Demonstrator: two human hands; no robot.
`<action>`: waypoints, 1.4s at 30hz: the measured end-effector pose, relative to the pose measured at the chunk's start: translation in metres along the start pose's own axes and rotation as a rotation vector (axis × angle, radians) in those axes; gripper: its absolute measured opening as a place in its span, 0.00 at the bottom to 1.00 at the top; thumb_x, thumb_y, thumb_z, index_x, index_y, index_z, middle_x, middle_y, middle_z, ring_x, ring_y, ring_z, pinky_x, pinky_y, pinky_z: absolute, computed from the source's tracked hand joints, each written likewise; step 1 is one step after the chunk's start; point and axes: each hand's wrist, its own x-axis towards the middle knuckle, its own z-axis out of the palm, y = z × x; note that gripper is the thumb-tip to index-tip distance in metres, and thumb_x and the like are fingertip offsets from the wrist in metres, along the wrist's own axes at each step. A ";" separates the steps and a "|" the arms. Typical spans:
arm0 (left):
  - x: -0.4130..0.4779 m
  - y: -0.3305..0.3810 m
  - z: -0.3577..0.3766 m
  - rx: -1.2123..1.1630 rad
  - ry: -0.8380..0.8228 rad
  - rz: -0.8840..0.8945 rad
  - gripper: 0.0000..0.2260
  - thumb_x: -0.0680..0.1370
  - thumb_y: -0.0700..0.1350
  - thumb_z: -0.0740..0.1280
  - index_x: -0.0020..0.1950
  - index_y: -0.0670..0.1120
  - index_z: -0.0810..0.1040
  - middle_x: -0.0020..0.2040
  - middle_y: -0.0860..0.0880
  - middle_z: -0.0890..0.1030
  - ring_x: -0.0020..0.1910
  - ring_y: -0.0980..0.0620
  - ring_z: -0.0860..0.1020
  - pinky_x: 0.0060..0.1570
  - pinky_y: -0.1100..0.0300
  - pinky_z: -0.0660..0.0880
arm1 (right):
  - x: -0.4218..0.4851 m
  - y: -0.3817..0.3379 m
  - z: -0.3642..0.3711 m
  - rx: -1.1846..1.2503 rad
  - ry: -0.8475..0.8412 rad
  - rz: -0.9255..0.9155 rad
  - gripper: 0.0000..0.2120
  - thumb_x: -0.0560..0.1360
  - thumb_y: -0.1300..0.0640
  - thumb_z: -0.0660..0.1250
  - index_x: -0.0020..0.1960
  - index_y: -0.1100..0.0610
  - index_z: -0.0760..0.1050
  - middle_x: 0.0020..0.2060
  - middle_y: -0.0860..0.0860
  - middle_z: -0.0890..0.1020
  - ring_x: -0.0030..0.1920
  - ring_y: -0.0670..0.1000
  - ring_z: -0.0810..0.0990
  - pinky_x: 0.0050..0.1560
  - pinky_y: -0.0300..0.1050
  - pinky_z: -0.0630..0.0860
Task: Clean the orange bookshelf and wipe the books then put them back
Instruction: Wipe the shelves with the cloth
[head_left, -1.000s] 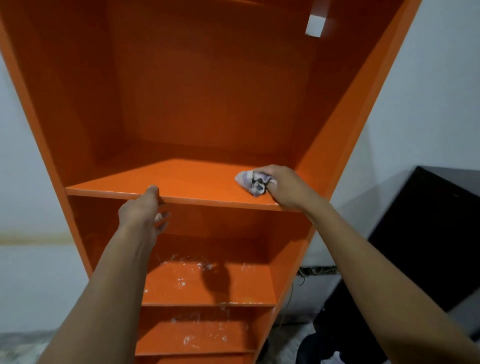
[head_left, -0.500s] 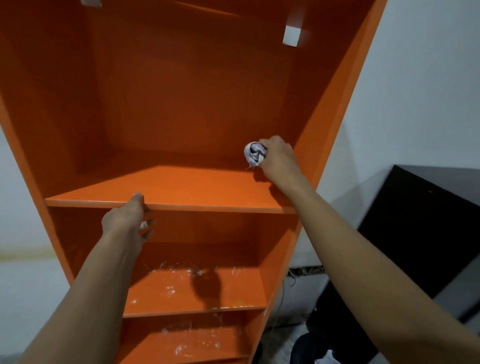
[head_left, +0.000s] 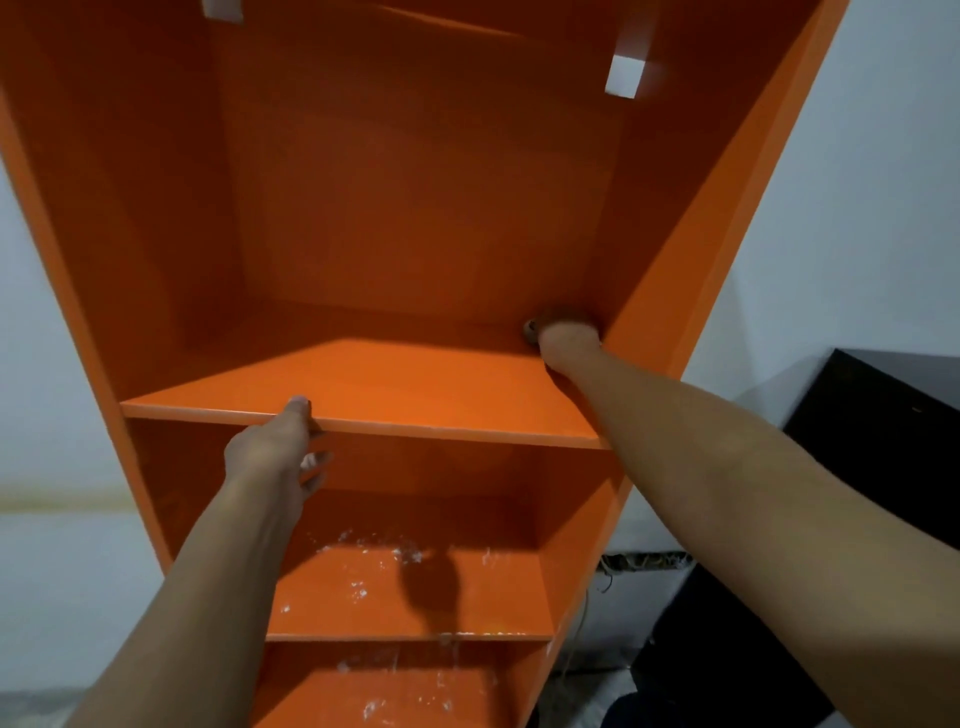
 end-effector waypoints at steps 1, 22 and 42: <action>-0.001 0.001 0.000 -0.005 -0.001 -0.004 0.16 0.81 0.52 0.65 0.61 0.42 0.76 0.51 0.47 0.79 0.49 0.47 0.79 0.47 0.50 0.75 | -0.005 -0.001 0.003 -0.028 0.030 0.009 0.12 0.81 0.62 0.56 0.58 0.59 0.77 0.58 0.57 0.80 0.58 0.58 0.79 0.54 0.50 0.76; -0.004 0.006 -0.002 0.056 -0.002 -0.016 0.14 0.80 0.52 0.66 0.62 0.45 0.75 0.51 0.49 0.82 0.45 0.51 0.81 0.45 0.55 0.77 | -0.225 0.013 0.002 0.576 0.487 0.140 0.22 0.77 0.70 0.58 0.69 0.57 0.73 0.62 0.55 0.75 0.60 0.55 0.74 0.54 0.39 0.71; -0.005 -0.002 -0.023 0.457 0.283 0.204 0.48 0.70 0.62 0.73 0.78 0.43 0.50 0.76 0.40 0.57 0.73 0.36 0.62 0.68 0.40 0.64 | -0.173 -0.137 0.078 0.727 0.861 -0.150 0.23 0.76 0.74 0.57 0.69 0.62 0.72 0.68 0.57 0.74 0.72 0.56 0.66 0.74 0.53 0.62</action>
